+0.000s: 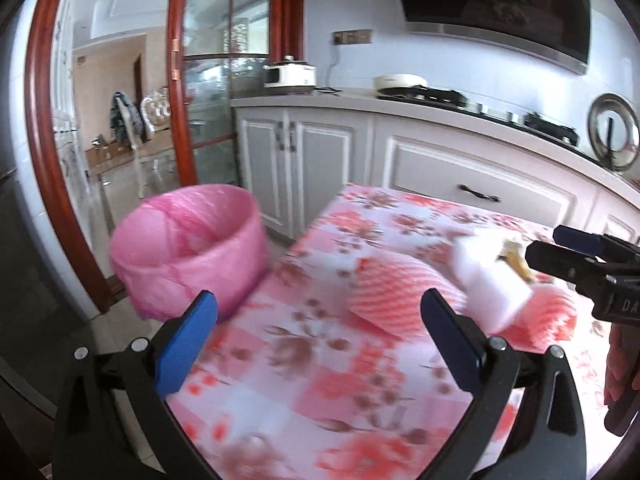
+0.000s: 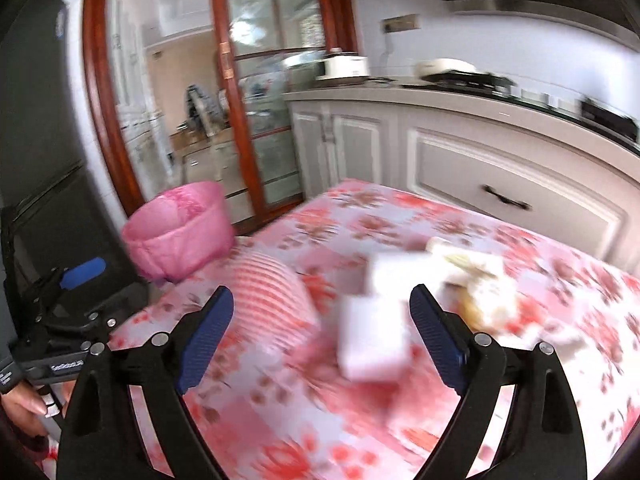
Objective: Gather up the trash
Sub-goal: 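Move both open grippers back over the table, then grasp the white tissue bundle with the right gripper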
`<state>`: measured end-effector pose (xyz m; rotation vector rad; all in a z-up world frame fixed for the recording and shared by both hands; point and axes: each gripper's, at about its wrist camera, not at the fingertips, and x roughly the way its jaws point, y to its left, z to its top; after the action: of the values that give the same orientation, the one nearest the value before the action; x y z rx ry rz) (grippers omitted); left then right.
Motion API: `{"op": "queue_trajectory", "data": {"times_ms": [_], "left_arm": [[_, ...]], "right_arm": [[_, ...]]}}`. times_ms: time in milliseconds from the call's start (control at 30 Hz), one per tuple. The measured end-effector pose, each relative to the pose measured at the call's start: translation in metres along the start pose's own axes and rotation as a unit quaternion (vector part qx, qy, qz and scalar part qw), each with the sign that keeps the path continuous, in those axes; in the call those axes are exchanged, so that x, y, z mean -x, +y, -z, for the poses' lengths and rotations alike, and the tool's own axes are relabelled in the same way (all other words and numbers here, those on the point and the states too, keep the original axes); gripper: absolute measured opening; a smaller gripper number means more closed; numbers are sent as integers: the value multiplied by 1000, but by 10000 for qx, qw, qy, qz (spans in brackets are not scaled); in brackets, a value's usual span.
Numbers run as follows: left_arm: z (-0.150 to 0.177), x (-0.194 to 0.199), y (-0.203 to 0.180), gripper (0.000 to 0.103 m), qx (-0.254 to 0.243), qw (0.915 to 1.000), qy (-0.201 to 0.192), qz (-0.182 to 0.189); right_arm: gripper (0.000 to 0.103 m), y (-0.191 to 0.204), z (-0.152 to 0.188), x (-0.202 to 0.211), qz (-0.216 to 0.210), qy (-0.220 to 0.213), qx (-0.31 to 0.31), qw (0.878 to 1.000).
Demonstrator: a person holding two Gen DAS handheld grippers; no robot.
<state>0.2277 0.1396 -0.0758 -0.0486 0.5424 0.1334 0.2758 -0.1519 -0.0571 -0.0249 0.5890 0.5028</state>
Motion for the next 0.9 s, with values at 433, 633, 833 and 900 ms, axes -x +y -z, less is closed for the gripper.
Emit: {"op": "queue_trajectory", "data": {"times_ms": [433, 633, 833, 900], "left_arm": [[26, -2, -107, 98, -605, 9954, 117, 727], [33, -12, -131, 98, -862, 9925, 227, 833], [33, -18, -141, 98, -754, 9923, 294, 942], [34, -19, -141, 98, -787, 9920, 307, 935]], "right_arm": [[85, -124, 54, 49, 1141, -71, -1231, 9858], [85, -162, 68, 56, 1551, -44, -1581, 9752], [85, -182, 69, 45, 1669, 49, -1822, 9690], [85, -184, 67, 38, 1716, 90, -1800, 9686]]}}
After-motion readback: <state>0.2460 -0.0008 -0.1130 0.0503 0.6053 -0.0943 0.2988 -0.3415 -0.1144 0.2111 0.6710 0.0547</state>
